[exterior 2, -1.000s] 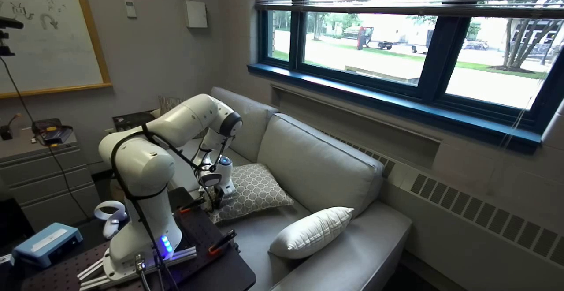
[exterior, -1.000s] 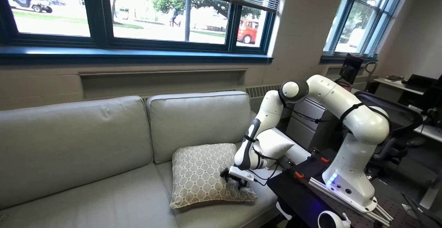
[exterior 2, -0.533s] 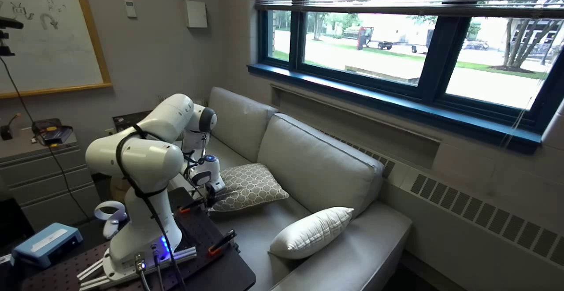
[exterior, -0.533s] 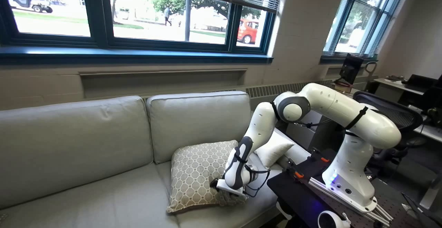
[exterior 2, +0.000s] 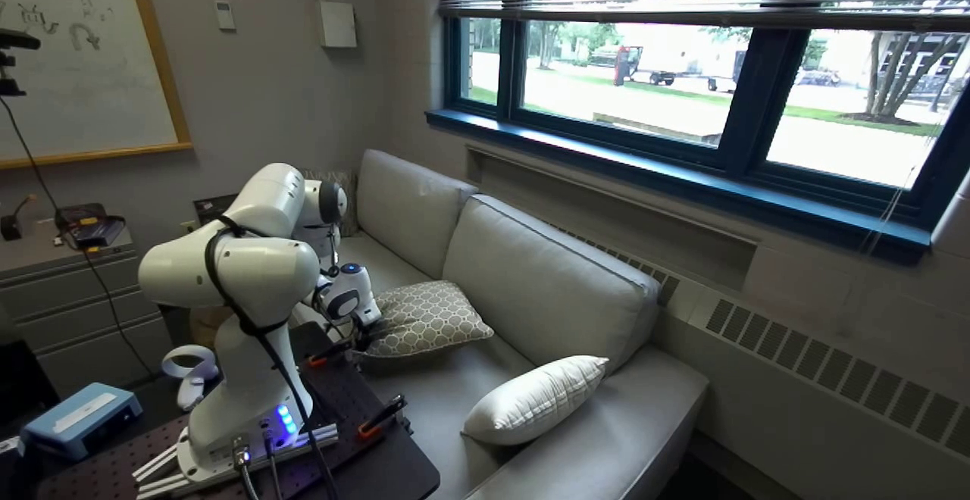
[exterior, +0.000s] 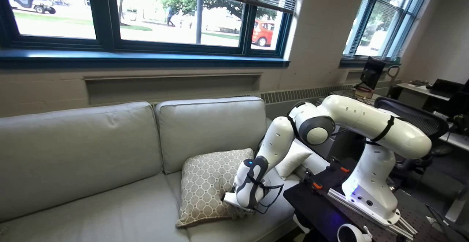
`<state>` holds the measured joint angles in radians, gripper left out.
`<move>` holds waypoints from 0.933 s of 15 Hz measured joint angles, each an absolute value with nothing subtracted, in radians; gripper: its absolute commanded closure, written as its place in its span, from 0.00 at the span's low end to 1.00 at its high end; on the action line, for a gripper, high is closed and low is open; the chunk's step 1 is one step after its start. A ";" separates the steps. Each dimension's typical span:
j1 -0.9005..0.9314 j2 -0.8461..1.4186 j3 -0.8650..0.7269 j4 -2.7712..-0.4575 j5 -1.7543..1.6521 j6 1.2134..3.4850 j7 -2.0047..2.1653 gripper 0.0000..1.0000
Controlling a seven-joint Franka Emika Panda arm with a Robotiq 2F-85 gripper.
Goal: Put the pillows upright against the armrest
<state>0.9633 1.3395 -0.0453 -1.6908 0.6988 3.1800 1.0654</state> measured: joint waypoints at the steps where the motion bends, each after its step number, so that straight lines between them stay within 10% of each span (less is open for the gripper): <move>1: 0.989 1.338 -0.067 -1.690 0.699 3.171 1.093 0.90; 14: 1.514 1.222 -0.458 -1.939 0.762 3.244 1.528 0.87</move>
